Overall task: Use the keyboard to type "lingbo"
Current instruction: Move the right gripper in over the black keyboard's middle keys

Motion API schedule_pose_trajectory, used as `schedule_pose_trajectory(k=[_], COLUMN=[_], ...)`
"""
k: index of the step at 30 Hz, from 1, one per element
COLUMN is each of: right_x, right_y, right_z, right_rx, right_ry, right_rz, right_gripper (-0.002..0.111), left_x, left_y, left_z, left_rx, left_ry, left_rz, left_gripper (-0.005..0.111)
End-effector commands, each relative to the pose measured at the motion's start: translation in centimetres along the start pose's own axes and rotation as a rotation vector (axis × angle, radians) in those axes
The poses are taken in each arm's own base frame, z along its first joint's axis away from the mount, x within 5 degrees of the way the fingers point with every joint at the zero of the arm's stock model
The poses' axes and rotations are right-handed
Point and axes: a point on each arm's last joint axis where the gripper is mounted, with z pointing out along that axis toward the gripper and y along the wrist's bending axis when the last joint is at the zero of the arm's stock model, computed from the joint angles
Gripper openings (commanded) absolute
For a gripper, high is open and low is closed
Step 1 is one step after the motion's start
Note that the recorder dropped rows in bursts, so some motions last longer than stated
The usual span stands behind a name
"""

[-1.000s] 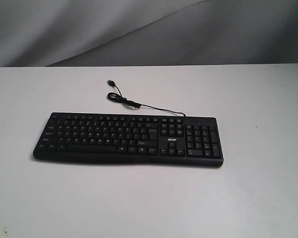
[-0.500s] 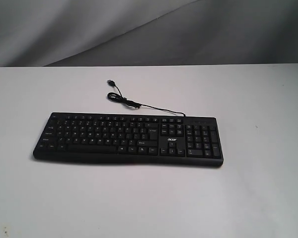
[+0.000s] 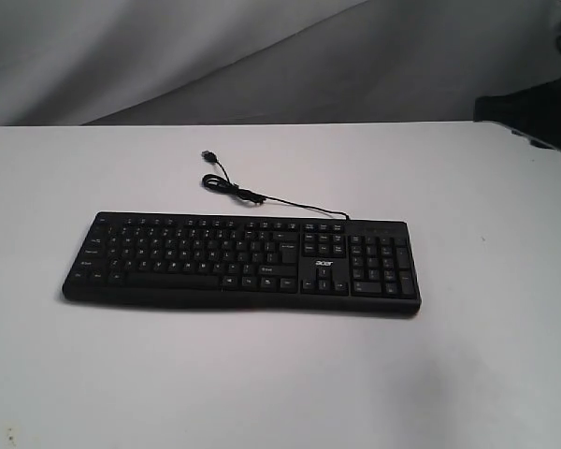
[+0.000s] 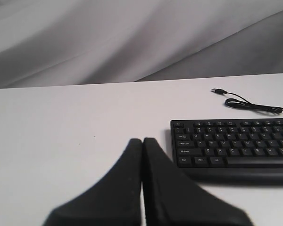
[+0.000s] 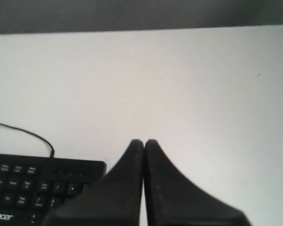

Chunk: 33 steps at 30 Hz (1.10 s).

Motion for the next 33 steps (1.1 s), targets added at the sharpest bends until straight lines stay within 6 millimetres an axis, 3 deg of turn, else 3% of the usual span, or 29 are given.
schedule_pose_trajectory(k=[1, 5, 9, 13, 18, 28, 33], right_x=[-2.0, -4.1, -6.0, -6.0, -2.9, 6.5, 7.9], right_y=[1.3, 2.6, 4.7, 7.6, 12.6, 20.5, 22.9], right_z=[1.8, 1.9, 1.4, 0.7, 1.5, 8.2, 10.5], right_rx=[-0.01, -0.114, -0.281, -0.489, -0.8, -0.832, -0.85], right_ry=[0.106, 0.058, -0.111, -0.156, -0.055, 0.158, 0.199], right_rz=[-0.133, -0.291, -0.297, -0.433, -0.631, -0.928, -0.931], right_gripper=[0.0, 0.0, 0.0, 0.0, 0.0, 0.0, 0.0], left_x=[0.1, 0.1, 0.1, 0.1, 0.1, 0.1, 0.1], left_y=[0.0, 0.0, 0.0, 0.0, 0.0, 0.0, 0.0], left_z=[0.0, 0.0, 0.0, 0.0, 0.0, 0.0, 0.0], left_rx=[0.001, 0.001, 0.001, 0.001, 0.001, 0.001, 0.001], left_ry=[-0.006, -0.006, -0.006, -0.006, -0.006, -0.006, -0.006], left_rz=[-0.006, -0.006, -0.006, -0.006, -0.006, -0.006, -0.006], left_gripper=[0.001, 0.001, 0.001, 0.001, 0.001, 0.001, 0.001])
